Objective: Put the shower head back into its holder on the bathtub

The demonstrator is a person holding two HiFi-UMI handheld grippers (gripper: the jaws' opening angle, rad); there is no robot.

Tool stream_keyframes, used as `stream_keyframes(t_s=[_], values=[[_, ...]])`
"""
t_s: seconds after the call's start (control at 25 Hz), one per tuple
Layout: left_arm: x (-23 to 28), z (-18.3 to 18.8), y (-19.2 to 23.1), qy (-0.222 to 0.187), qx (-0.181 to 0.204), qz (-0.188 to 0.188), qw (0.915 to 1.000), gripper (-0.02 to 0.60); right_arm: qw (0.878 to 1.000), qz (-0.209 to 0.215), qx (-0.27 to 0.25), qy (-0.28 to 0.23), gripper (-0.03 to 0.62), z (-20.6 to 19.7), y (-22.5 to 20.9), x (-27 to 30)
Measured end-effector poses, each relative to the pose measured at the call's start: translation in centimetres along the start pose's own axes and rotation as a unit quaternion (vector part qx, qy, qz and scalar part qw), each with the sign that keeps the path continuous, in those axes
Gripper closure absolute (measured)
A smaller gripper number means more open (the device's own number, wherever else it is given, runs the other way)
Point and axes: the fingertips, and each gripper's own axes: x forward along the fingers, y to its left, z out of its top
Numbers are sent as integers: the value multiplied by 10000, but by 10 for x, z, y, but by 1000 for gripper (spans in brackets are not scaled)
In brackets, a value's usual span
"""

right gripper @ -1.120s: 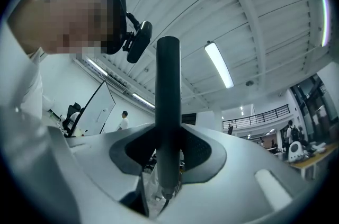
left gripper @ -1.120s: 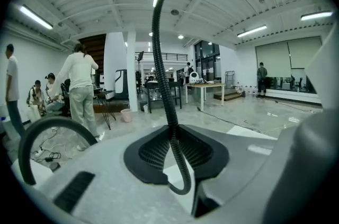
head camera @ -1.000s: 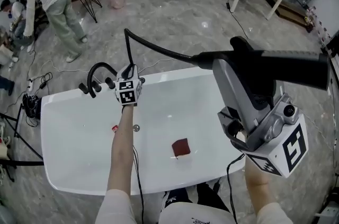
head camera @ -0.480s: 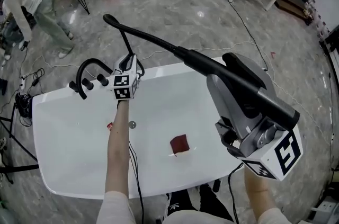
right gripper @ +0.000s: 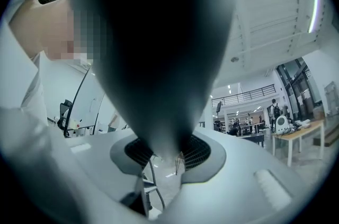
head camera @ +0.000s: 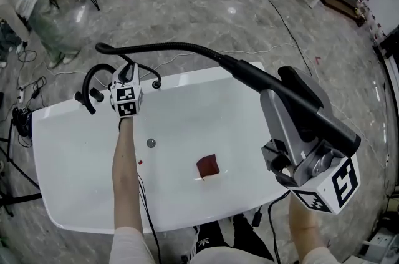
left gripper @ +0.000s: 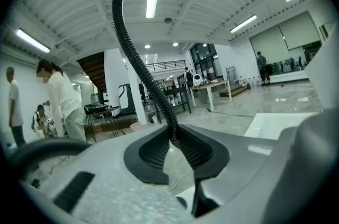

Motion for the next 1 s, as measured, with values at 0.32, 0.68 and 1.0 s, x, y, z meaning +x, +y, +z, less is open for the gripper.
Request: stream_keyframes(t_s=[0.32,0.68,1.0], values=[[-4,-52,-13,806,621,-348,9942,525,9997,-116,-170,-115,459,22,-5,-7],[43,-153,-99,1506,-235,-947,9838,522,9969,-491,-61,604,459,-53,-18,-27],[6,-188,-114,1373,-1239,-528,9813,499,9948,-250,420,895,459,-102,-4,-5]])
